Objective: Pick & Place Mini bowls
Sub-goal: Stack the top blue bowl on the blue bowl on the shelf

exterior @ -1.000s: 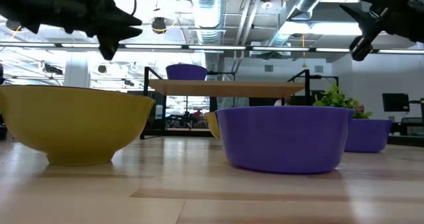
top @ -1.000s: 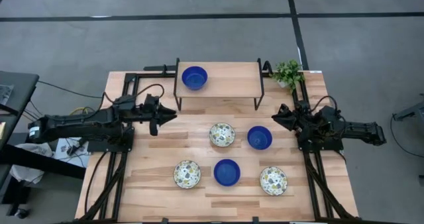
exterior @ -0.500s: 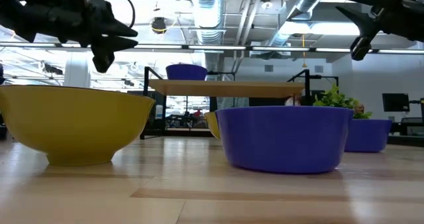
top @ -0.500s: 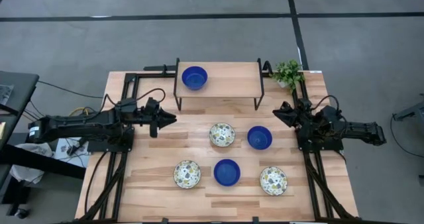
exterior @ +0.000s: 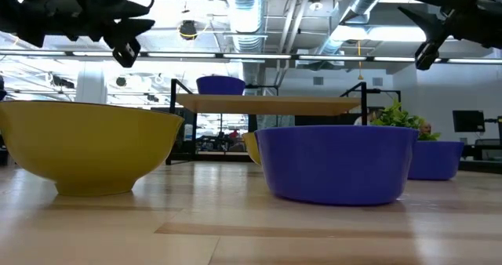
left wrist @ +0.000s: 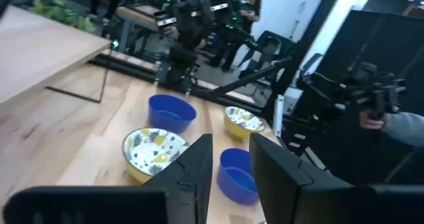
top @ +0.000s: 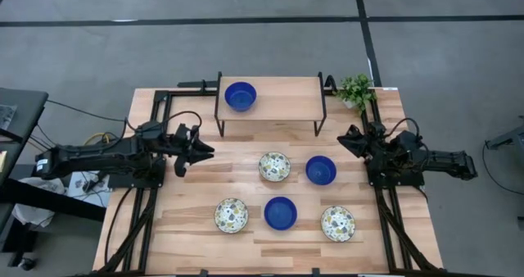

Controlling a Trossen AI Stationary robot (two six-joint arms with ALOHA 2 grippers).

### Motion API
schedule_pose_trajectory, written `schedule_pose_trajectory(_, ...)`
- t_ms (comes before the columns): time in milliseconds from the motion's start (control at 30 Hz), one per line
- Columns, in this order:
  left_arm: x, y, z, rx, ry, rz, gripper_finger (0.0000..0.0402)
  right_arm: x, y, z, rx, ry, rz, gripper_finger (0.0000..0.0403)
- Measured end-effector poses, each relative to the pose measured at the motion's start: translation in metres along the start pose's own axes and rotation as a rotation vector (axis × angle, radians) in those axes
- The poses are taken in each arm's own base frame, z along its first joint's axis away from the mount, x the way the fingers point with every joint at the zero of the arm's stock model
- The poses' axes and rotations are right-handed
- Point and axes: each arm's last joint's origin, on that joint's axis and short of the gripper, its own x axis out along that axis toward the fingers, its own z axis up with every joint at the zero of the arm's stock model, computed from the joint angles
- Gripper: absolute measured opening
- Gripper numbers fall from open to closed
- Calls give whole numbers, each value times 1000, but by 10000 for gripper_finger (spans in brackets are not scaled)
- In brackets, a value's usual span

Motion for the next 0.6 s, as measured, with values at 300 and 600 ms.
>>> schedule_pose_trajectory(300, -10, -1, -15, 3, -26, -52, 99, 6, 19, 28, -115, 12, -4, 72)
schedule_pose_trajectory(600, -19, 1, -34, -9, -67, -68, 99, 21, 27, 39, -114, 206, -123, 72)
